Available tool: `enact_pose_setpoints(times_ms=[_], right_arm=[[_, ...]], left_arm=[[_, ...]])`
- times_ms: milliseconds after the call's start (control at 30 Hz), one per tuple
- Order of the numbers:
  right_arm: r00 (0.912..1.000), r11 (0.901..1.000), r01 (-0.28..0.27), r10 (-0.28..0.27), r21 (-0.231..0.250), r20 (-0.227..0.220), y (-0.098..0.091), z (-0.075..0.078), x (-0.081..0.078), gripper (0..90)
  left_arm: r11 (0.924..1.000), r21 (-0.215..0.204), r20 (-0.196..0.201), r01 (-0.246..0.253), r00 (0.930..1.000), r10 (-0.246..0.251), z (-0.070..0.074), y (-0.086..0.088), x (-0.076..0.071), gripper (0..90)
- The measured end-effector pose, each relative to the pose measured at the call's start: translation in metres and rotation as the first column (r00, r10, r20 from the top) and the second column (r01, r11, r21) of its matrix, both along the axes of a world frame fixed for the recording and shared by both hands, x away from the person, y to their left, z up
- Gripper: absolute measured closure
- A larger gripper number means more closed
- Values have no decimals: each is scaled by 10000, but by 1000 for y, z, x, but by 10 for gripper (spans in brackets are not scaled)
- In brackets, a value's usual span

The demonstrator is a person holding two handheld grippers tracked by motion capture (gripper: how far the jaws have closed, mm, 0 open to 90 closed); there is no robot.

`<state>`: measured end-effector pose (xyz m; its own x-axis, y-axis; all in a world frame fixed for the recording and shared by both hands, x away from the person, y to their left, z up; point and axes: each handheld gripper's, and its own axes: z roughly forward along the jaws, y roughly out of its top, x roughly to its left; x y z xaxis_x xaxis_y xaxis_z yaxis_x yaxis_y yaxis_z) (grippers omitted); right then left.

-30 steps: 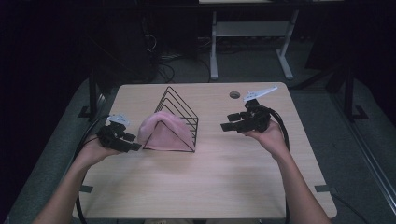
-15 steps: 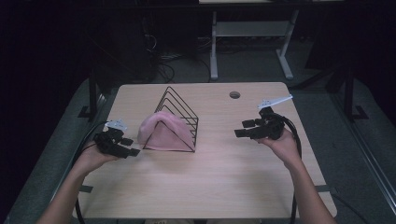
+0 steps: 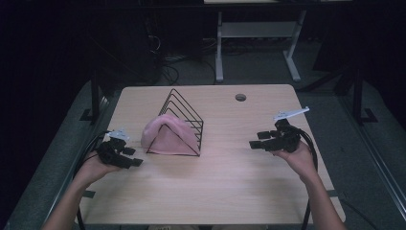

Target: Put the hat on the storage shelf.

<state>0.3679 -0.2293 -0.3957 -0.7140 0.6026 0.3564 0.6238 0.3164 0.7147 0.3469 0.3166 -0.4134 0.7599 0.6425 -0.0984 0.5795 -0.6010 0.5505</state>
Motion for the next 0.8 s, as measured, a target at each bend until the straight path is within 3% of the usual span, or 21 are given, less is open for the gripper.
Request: enact_pose_setpoints(times_ms=[533, 600, 800], right_arm=[[9968, 9982, 598, -603, -104, -524, -28, -25, -19, 308], [9962, 9977, 682, -684, -64, -533, -32, -30, -27, 303], [9933, 9957, 870, -891, -308, -730, -47, -47, -50, 300]], left_arm=[[9996, -232, 129, -185, 9997, 188, -9, -3, -13, 359], [9986, -455, 223, -286, 9993, 296, -10, -3, -17, 352], [9995, -239, 203, -225, 9995, 230, -17, 1, -26, 352]])
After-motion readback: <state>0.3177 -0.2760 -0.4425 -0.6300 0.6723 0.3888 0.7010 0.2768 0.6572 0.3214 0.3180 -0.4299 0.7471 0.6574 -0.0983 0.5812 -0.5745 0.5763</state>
